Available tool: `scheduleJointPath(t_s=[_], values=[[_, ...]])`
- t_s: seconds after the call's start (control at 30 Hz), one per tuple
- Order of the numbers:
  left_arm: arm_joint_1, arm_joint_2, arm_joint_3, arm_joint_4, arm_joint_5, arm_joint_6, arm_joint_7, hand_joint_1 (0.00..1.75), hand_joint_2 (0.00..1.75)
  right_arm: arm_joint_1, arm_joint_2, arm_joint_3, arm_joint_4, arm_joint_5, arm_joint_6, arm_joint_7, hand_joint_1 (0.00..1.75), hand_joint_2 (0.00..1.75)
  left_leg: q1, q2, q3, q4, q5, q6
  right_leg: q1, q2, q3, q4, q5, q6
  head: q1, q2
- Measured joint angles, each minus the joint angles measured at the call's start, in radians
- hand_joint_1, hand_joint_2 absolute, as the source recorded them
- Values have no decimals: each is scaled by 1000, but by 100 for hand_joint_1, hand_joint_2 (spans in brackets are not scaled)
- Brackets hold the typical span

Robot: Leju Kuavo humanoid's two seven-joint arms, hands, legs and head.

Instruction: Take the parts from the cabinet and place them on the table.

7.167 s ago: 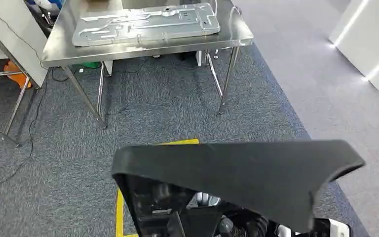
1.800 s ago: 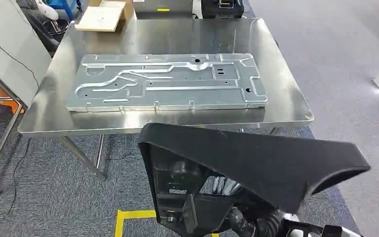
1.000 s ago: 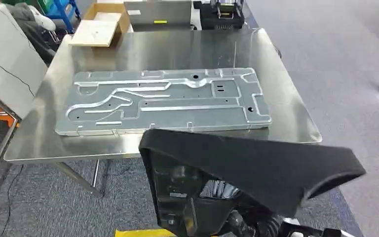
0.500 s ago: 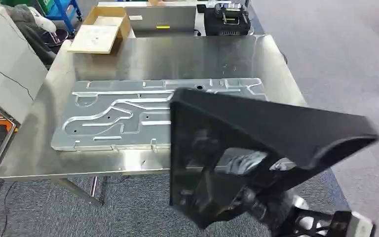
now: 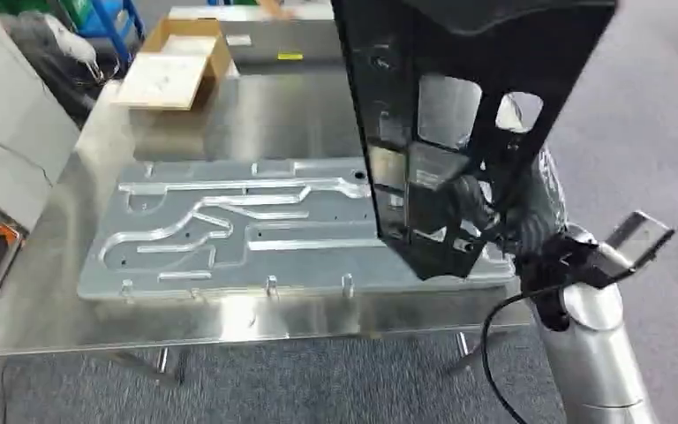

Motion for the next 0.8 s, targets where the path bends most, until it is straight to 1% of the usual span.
scheduleJointPath(t_s=[0.03, 0.07, 0.1, 0.13, 0.17, 0.2, 0.23, 0.27, 0.3, 0.33, 0.37, 0.4, 0.43, 0.47, 0.5, 0.53, 0.57, 0.6, 0.63, 0.67, 0.7, 0.73, 0.77, 0.8], values=[[-4, -1, -3, 0, -3, -2, 4, 0, 175, -34, -5, 2, 17, 48, -15, 13, 143, 175, 10, 1, 8, -13, 4, 6, -2, -2, -1, 6, -14, 6, 0, 0], [-7, -1, -8, 0, -9, -2, 6, 0, 175, -67, -11, 6, 39, 98, -37, 26, 143, 175, 10, 1, 12, -17, 2, 9, -1, -7, -13, 35, -28, 12, 1, 0], [-11, 0, -12, 0, -11, -3, 9, 0, 175, -115, -20, 15, 73, 165, -62, 43, 143, 175, 10, 2, 13, -17, -1, 14, -5, -7, -51, 104, -58, 17, 0, 0], [-16, 0, -18, 0, -18, -4, 11, 0, 175, -160, -29, 30, 116, 238, -85, 60, 143, 175, 10, 3, 14, -17, -4, 16, -10, -8, -104, 194, -90, 22, 0, 0], [-21, 0, -22, 0, -20, -5, 14, 0, 175, -198, -33, 46, 157, 305, -103, 73, 143, 175, 10, 3, 15, -17, -7, 17, -14, -9, -157, 277, -113, 26, 0, 0], [-25, 0, -23, 0, -24, -5, 16, 0, 175, -228, -37, 68, 200, 372, -116, 82, 143, 175, 10, 3, 17, -16, -9, 17, -18, -10, -193, 324, -114, 29, 0, 0], [-28, 0, -26, 0, -29, -6, 19, 0, 175, -269, -39, 102, 252, 449, -128, 95, 143, 175, 11, 2, 22, -16, -14, 15, -22, -12, -211, 326, -85, 32, 1, 0], [-30, 0, -30, 0, -31, -10, 23, 0, 175, -305, -39, 140, 303, 522, -140, 113, 143, 175, 11, 2, 28, -14, -18, 13, -25, -13, -204, 284, -41, 33, 0, 0], [-34, 0, -35, 0, -33, -13, 26, 0, 175, -347, -39, 186, 358, 597, -152, 130, 143, 175, 12, 1, 35, -13, -23, 10, -27, -14, -177, 203, 20, 32, 0, 0], [-38, -1, -41, 0, -34, -15, 26, 0, 175, -383, -39, 236, 415, 658, -164, 140, 143, 175, 13, 0, 43, -13, -28, 6, -28, -14, -141, 106, 83, 30, 1, 0], [-40, -1, -46, 0, -36, -16, 26, 0, 175, -408, -38, 273, 461, 684, -174, 143, 143, 175, 14, -2, 43, -15, -31, 2, -27, -13, -120, 53, 98, 28, 1, 0], [-47, -1, -48, 0, -36, -16, 26, 0, 175, -433, -35, 310, 510, 694, -185, 143, 143, 175, 10, -5, 40, -9, -30, -4, -17, -12, -118, 39, 99, 25, 1, 0], [-48, -1, -48, 0, -36, -16, 27, 0, 175, -449, -33, 335, 539, 699, -188, 144, 143, 175, 10, -8, 33, -9, -28, -9, -17, -12, -114, 28, 84, 18, 1, 0], [-48, -1, -49, 0, -36, -16, 27, 0, 175, -460, -31, 355, 561, 701, -190, 144, 143, 175, 11, -8, 31, -12, -28, -13, -15, -11, -118, 30, 81, 14, 0, 0], [-46, -2, -50, 0, -37, -17, 27, 0, 175, -467, -30, 372, 580, 703, -191, 143, 143, 175, 12, -8, 32, -16, -27, -19, -15, -11, -119, 28, 80, 11, 0, 0], [-47, -2, -51, 0, -37, -17, 27, 0, 175, -476, -29, 386, 595, 704, -193, 143, 143, 175, 10, -9, 28, -13, -35, -27, -26, -12, -111, 16, 86, 2, 0, 0], [-48, -2, -52, 0, -37, -17, 27, 0, 175, -484, -24, 397, 606, 704, -194, 142, 143, 175, 12, -3, 21, 10, -51, -31, -23, -14, -106, 11, 86, -3, 0, 0], [-48, -2, -54, 0, -36, -17, 26, 0, 175, -493, -24, 402, 615, 704, -196, 142, 143, 175, 12, 1, -2, 60, -79, -33, -22, -16, -105, 11, 84, -12, 0, 0], [-48, -2, -55, 0, -36, -17, 26, 0, 175, -499, -24, 407, 626, 704, -198, 143, 143, 175, 13, 1, -39, 137, -113, -36, -20, -17, -104, 12, 82, -15, 0, 0], [-47, -2, -56, 0, -36, -17, 26, 0, 175, -502, -23, 415, 636, 704, -199, 144, 143, 175, 13, 2, -82, 225, -146, -38, -17, -17, -102, 13, 80, -19, 0, 0], [-45, -2, -56, 0, -36, -18, 26, 0, 175, -504, -22, 423, 644, 717, -193, 152, 143, 175, 13, 2, -119, 293, -162, -39, -14, -17, -101, 15, 78, -22, 0, 0], [-44, -2, -57, 0, -37, -22, 25, 0, 175, -513, -20, 438, 656, 740, -175, 169, 143, 175, 13, 2, -134, 311, -152, -39, -12, -17, -98, 15, 76, -24, 0, 0], [-44, -2, -59, 0, -35, -31, 20, 0, 175, -529, -12, 467, 683, 781, -151, 189, 143, 175, 13, 2, -125, 277, -115, -37, -11, -15, -94, 16, 72, -24, 0, 0], [-45, -2, -62, 0, -32, -39, 14, 0, 175, -549, -2, 497, 715, 812, -135, 203, 143, 175, 13, 2, -97, 208, -69, -34, -10, -12, -90, 17, 69, -24, 0, 0]])
